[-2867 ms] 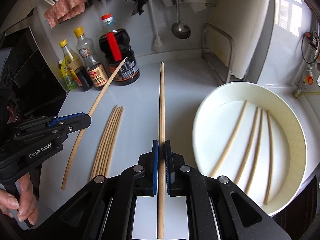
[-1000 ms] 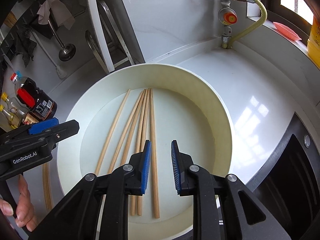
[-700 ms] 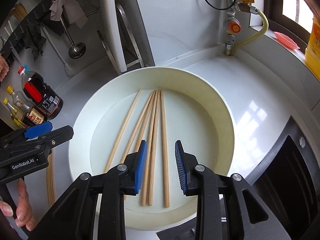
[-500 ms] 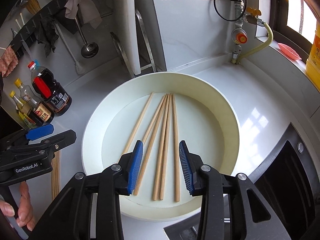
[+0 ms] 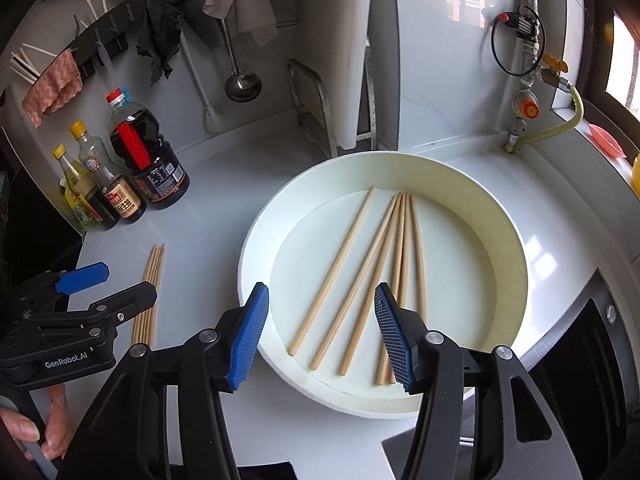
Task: Organize utensils
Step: 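Withdraw both open grippers from the basin back to the chopstick bundle, then slide one chopstick out with the right gripper while the left gripper separates another, then close the right gripper on its chopstick while the left gripper grips another, then carry the chopstick with the right gripper while the left gripper carries its own to the basin, then lower both chopsticks into the white basin and open both grippers, then withdraw both open grippers back toward the chopstick bundle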
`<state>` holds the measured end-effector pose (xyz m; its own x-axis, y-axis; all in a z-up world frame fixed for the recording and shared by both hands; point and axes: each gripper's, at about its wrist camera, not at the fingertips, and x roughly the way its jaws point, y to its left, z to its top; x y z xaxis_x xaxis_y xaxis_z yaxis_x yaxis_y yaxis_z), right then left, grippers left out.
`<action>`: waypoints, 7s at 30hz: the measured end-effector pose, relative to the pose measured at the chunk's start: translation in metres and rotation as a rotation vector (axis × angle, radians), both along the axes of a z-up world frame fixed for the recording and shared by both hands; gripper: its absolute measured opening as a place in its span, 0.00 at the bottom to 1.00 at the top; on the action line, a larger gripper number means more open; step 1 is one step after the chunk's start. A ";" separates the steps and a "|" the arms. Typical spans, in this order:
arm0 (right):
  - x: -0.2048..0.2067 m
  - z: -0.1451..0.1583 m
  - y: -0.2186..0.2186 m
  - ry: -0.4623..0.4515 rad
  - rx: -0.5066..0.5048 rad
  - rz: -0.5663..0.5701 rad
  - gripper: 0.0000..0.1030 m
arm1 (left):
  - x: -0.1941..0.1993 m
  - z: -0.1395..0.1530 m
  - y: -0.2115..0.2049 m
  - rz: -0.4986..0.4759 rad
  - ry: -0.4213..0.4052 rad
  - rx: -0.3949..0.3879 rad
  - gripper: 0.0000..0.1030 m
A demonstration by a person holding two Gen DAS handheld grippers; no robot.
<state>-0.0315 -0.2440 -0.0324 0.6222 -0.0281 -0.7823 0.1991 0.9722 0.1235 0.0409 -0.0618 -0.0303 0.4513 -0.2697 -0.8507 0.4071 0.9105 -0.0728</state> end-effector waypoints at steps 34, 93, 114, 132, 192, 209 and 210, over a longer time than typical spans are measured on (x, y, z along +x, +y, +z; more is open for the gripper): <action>0.070 -0.089 0.194 0.178 -0.005 0.295 0.62 | 0.023 -0.089 0.198 0.288 0.097 0.072 0.84; 0.102 -0.142 0.190 0.208 -0.179 0.247 0.62 | 0.054 -0.133 0.159 0.190 0.142 0.080 0.84; 0.108 -0.144 0.196 0.179 -0.202 0.281 0.61 | 0.073 -0.141 0.162 0.253 0.134 0.115 0.91; 0.105 -0.141 0.222 0.186 -0.148 0.402 0.06 | 0.063 -0.129 0.156 0.200 0.144 0.050 0.07; 0.033 -0.068 -0.131 0.083 0.112 -0.190 0.07 | 0.056 -0.053 -0.214 -0.306 0.139 -0.011 0.07; 0.010 -0.052 -0.130 0.048 0.107 -0.226 0.19 | 0.054 -0.020 -0.168 -0.197 0.060 -0.018 0.72; 0.009 -0.050 -0.127 0.044 0.106 -0.223 0.20 | 0.052 -0.018 -0.164 -0.193 0.060 -0.019 0.72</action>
